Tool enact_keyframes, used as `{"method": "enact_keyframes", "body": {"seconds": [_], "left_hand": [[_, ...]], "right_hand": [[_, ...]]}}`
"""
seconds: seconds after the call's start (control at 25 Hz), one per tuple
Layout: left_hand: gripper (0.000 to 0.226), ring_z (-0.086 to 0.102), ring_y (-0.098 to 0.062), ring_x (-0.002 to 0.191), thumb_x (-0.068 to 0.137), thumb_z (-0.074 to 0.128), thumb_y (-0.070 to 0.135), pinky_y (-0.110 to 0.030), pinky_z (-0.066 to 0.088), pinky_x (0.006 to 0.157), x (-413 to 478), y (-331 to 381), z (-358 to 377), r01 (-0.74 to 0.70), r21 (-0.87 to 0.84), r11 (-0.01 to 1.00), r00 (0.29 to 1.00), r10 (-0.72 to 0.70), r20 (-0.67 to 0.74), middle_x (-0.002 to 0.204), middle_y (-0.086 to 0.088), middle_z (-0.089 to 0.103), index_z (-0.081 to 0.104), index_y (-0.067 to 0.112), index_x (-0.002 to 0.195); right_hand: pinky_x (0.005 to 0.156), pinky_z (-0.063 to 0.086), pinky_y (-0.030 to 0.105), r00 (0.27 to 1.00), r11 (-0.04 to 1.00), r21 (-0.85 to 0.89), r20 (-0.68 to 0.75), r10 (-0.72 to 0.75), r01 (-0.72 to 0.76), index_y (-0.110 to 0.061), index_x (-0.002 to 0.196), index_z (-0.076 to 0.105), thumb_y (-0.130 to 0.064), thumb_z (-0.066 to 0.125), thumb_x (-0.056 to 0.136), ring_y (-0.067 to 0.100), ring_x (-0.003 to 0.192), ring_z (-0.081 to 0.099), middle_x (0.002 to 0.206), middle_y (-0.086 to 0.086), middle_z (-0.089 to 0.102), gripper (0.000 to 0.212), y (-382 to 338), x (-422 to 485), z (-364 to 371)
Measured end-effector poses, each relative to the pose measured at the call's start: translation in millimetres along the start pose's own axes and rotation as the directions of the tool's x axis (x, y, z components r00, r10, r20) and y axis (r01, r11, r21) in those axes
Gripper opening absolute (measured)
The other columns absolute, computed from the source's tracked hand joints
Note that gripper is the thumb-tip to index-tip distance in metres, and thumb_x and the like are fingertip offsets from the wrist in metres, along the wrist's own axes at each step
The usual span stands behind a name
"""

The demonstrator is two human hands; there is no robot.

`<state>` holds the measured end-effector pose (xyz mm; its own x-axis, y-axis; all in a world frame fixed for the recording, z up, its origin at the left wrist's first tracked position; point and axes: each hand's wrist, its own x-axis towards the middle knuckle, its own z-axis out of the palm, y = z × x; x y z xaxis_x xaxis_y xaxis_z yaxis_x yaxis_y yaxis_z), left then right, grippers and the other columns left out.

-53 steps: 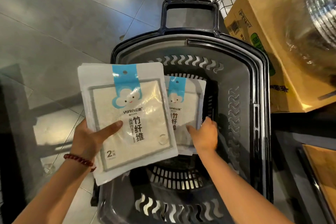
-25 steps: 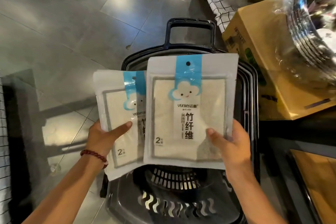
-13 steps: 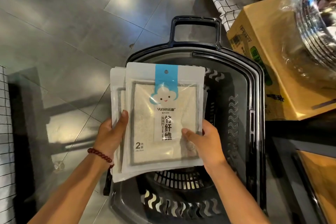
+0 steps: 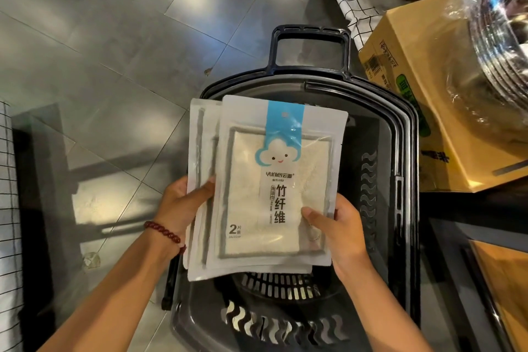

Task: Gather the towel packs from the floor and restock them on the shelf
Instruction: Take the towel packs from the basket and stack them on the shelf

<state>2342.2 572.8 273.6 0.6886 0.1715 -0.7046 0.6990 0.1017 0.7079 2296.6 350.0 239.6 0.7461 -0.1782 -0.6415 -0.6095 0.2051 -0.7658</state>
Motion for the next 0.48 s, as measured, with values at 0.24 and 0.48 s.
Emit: {"method": "enact_keyframes", "body": {"seconds": [0.24, 0.48], "left_hand": [[0.042, 0.064, 0.002, 0.06, 0.072, 0.052, 0.063, -0.014, 0.053, 0.055, -2, 6, 17, -0.109, 0.117, 0.987, 0.991, 0.116, -0.059, 0.063, 0.011, 0.069, 0.062, 0.023, 0.082], [0.088, 0.071, -0.012, 0.082, 0.024, 0.089, 0.053, -0.021, 0.056, 0.062, 5, 4, 12, -0.102, 0.053, 0.993, 0.992, 0.097, 0.086, 0.088, 0.002, 0.075, 0.064, 0.016, 0.1]], "right_hand": [[0.06, 0.053, 0.013, 0.989, 0.998, -0.008, -0.137, -0.057, 0.056, -0.012, 0.099, 0.065, 0.01, 0.062, 0.081, -0.001, 0.076, 0.068, 0.087, -0.006, 0.07, 0.028, 0, 0, -1], [0.082, 0.057, 0.03, 0.988, 0.992, -0.038, -0.09, -0.123, 0.12, -0.023, 0.11, 0.059, 0.003, 0.062, 0.084, 0.005, 0.095, 0.067, 0.105, -0.005, 0.068, 0.037, 2, 1, 23]]}}
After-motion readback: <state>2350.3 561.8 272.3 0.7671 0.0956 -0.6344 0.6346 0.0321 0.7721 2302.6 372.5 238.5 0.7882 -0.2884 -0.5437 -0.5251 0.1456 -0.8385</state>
